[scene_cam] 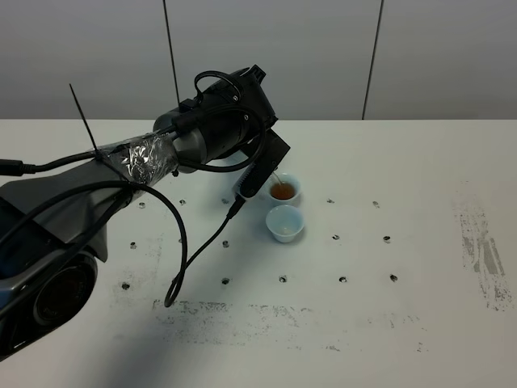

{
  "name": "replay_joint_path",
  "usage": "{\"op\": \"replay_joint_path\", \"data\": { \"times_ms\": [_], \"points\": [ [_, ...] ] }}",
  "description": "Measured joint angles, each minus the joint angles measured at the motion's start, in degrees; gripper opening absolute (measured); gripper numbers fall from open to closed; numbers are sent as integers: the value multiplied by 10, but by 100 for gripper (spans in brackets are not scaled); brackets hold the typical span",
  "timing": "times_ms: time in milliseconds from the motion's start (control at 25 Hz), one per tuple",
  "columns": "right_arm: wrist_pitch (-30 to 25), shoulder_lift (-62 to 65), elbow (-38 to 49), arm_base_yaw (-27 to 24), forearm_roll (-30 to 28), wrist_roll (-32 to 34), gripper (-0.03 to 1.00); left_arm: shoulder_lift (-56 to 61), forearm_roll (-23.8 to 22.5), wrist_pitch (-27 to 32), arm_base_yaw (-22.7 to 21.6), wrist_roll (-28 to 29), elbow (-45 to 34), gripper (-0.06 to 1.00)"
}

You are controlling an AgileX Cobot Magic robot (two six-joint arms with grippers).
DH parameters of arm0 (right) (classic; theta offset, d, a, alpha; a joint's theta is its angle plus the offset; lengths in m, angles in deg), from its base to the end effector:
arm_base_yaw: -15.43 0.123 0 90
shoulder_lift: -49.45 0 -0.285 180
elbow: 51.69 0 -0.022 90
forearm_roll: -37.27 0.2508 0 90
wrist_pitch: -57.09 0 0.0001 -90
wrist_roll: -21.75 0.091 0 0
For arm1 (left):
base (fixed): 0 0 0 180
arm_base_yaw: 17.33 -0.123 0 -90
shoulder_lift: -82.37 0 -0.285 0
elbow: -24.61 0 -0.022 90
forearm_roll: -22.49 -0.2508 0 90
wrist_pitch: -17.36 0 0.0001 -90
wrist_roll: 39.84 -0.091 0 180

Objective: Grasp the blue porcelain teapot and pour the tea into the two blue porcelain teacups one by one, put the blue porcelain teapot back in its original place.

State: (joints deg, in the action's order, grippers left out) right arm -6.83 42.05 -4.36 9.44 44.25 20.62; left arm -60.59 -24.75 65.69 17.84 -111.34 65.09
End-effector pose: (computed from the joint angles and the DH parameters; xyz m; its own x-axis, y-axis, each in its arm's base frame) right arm -0.0100 0.0110 0.2793 -0.4737 0.0837 -0.8767 0.0245 0.9963 0.0819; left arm 0.4589 -0.2622 0.2038 0.3686 0.7174 0.5912 0.5396 -0.6830 0.4923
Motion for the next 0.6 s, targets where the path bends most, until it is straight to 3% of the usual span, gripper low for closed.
{"op": "replay_joint_path", "data": {
  "times_ms": [400,600],
  "points": [
    [0,0,0,0,0,0,22,0,0,0,0,0,0,13],
    [0,0,0,0,0,0,22,0,24,1,0,0,0,13]
  ]
}}
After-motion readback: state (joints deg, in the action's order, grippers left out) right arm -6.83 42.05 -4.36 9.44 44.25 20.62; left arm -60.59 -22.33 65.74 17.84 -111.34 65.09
